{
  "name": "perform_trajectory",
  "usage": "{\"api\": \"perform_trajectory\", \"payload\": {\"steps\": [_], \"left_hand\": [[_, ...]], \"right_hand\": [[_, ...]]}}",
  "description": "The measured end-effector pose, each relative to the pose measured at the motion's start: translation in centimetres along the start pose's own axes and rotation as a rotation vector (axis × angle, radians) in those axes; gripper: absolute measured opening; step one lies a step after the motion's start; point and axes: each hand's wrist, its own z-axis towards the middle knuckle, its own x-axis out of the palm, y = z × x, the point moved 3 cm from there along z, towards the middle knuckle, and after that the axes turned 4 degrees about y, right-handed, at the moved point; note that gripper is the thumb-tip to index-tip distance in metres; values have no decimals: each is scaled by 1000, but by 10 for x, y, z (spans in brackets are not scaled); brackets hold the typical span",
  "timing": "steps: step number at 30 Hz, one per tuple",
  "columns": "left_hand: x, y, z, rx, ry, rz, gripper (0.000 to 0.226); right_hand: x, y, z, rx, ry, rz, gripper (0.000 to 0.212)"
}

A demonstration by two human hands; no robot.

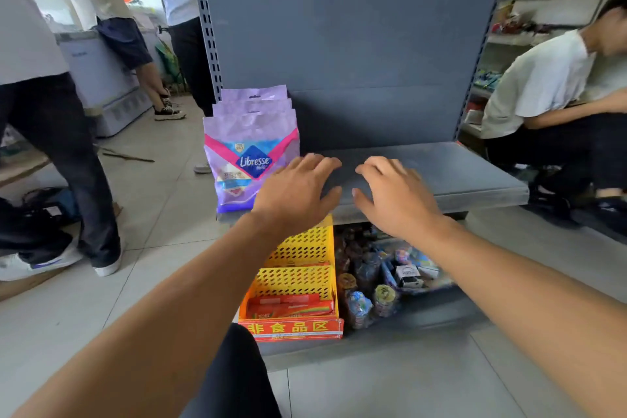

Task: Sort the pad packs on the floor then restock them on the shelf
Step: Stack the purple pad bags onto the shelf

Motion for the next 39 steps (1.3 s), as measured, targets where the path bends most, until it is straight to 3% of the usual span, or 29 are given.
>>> {"api": "perform_trajectory", "payload": {"steps": [5, 13, 17, 21, 31, 35, 39], "left_hand": [[38, -105, 48, 73, 200, -2, 48], [134, -360, 99, 333, 470, -124, 47], [188, -447, 111, 459, 575, -157, 46], [272, -503, 120, 508, 701, -178, 45], [563, -618, 107, 458, 1026, -373, 48], [662, -633, 85, 393, 1056, -435, 53], [717, -627, 72, 249, 1102, -536, 67]], "right_hand": [[-19, -102, -66, 177, 137, 4, 38], [-43, -294, -260, 711, 248, 31, 44], [-27, -362, -343, 946, 241, 133, 44], [29, -412, -404, 1187, 294, 286, 30], [240, -523, -527, 1662, 269, 536, 49], [311, -557, -562, 1798, 152, 630, 54], [352, -566, -577, 1886, -6, 735, 55]]}}
